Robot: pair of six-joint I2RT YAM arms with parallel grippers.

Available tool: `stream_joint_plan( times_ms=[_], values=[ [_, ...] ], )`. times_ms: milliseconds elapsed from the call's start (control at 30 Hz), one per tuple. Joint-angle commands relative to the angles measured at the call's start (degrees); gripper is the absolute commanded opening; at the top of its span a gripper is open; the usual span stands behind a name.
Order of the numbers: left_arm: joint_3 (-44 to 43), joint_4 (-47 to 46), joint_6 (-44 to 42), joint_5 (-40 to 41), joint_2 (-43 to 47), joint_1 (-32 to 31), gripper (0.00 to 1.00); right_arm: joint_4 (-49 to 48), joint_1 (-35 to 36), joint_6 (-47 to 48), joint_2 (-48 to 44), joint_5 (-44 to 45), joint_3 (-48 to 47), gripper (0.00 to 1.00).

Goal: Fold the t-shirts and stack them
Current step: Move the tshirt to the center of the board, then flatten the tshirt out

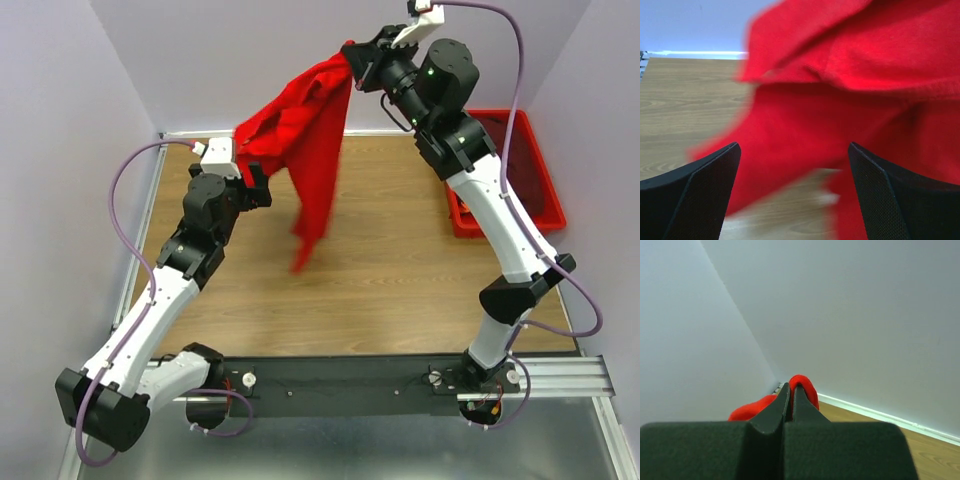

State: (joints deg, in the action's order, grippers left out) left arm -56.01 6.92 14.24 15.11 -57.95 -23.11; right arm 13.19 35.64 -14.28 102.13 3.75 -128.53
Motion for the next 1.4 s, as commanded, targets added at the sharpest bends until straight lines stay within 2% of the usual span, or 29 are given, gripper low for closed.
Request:
stream_joint_plan(
  times_ms=[0, 133, 167, 233, 267, 300, 333, 367, 400, 500, 567, 700, 800, 900, 1133, 1200, 1367],
  values=[
    [0.9, -1.0, 0.9, 2.4, 2.2, 0.4, 0.95, -1.0, -0.6, 1.3, 0.1, 4.7, 3.8, 0.00],
    [0.7, -1.0, 1.0, 1.6, 1.6, 0.4, 0.95, -1.0, -1.7, 0.1, -2.3, 12.1, 14.2, 0.00],
    [0.8, -1.1, 1.0, 1.5, 1.5, 0.4, 0.95, -0.9, -4.0, -1.1, -3.4, 12.6, 20.4, 0.00],
    [0.7, -1.1, 1.2, 0.8, 1.2, 0.4, 0.95, -0.9, -7.5, -6.3, -4.5, 11.4, 26.8, 0.01],
    [0.7, -1.2, 1.6, 0.4, 1.1, 0.4, 0.95, -0.9, -12.0, -8.3, -4.7, 9.4, 33.5, 0.06],
    [0.9, -1.3, 1.8, 0.0, 0.8, 0.4, 0.95, -0.9, -14.3, -12.1, -4.6, 8.4, 36.3, 0.12],
    [0.9, -1.3, 2.3, -0.6, 0.3, 0.4, 0.95, -0.9, -16.8, -13.6, -4.1, 7.1, 39.4, 0.21],
    [0.9, -1.3, 2.6, -1.0, 0.1, 0.4, 0.94, -0.8, -21.1, -15.0, -3.6, 4.5, 41.8, 0.37],
    [1.0, -1.1, 3.9, -1.3, -0.7, 0.4, 0.94, -0.8, -22.7, -16.6, -2.5, 3.3, 45.8, 0.43],
    [1.0, 0.5, 6.5, -0.8, -2.4, 0.4, 0.91, -0.7, -24.3, -16.2, -2.8, 1.4, 51.4, 0.62],
    [1.3, 1.9, 10.4, 0.7, -4.2, 0.6, 0.89, -0.9, -23.0, -17.1, -4.3, 0.0, 53.6, 0.69],
    [5.1, 1.4, 19.7, 2.4, -6.6, 1.6, 0.84, -0.9, -15.4, -16.7, -4.3, 4.2, 55.9, 0.70],
    [8.0, -0.8, 27.2, 4.0, -9.5, 2.3, 0.75, -1.1, -9.6, -17.3, -0.7, 5.0, 55.2, 0.70],
    [9.5, -3.6, 31.7, 5.2, -13.2, 2.9, 0.73, -1.7, -4.7, -16.9, 3.6, 4.8, 52.4, 0.70],
    [7.6, -6.1, 35.3, 6.9, -21.2, 4.0, 0.72, -2.7, 2.4, -14.6, 13.2, 5.6, 42.2, 0.64],
    [7.8, -6.6, 35.9, 6.7, -22.2, 4.6, 0.72, -2.7, 3.6, -13.8, 16.2, 5.9, 38.7, 0.61],
    [10.3, -9.2, 36.1, 4.8, -23.9, 7.5, 0.73, -2.6, 7.0, -12.3, 21.9, 8.0, 33.0, 0.59]
  ],
)
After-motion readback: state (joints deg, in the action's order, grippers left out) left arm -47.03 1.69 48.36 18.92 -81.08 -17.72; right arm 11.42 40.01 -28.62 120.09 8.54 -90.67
